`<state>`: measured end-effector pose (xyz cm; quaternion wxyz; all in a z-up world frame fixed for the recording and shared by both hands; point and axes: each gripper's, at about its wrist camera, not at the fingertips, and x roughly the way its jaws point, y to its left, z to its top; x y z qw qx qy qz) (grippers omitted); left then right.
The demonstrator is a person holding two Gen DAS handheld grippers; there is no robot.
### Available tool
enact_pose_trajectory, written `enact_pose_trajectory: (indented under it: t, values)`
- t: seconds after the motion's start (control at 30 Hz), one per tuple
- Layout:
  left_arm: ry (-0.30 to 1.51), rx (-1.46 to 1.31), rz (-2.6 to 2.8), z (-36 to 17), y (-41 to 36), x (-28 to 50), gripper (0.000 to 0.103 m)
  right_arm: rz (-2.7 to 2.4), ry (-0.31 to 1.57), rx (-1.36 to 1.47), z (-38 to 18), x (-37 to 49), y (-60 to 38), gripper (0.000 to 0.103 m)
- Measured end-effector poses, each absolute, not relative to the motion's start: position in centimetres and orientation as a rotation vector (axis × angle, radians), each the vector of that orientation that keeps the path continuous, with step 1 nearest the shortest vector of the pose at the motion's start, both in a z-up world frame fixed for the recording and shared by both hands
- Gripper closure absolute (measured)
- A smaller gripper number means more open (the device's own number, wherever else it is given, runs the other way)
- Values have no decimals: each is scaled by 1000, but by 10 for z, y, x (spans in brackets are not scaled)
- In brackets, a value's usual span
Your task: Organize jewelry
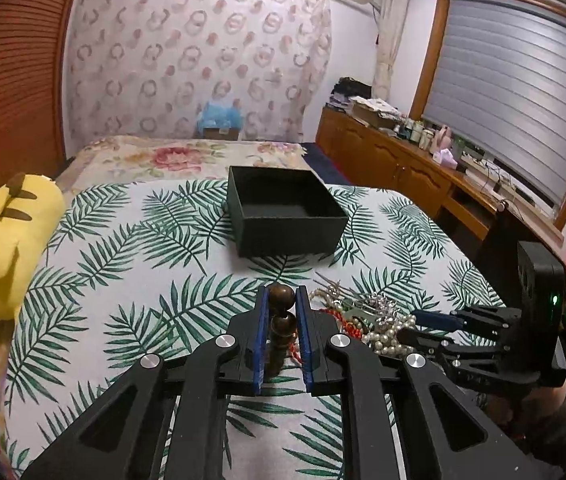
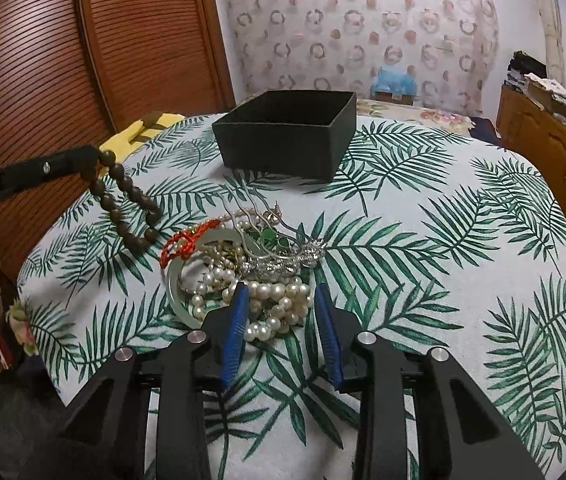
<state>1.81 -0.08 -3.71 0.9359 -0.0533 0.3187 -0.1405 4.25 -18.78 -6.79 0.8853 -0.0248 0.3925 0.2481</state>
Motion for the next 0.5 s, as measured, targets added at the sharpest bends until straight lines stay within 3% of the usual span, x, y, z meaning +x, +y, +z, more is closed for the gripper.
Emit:
enact_pose_trajectory:
  t: [0.5]
  values:
    - [683, -110, -296, -52, -5, 22, 90, 531, 882, -37, -74, 70, -176, 65]
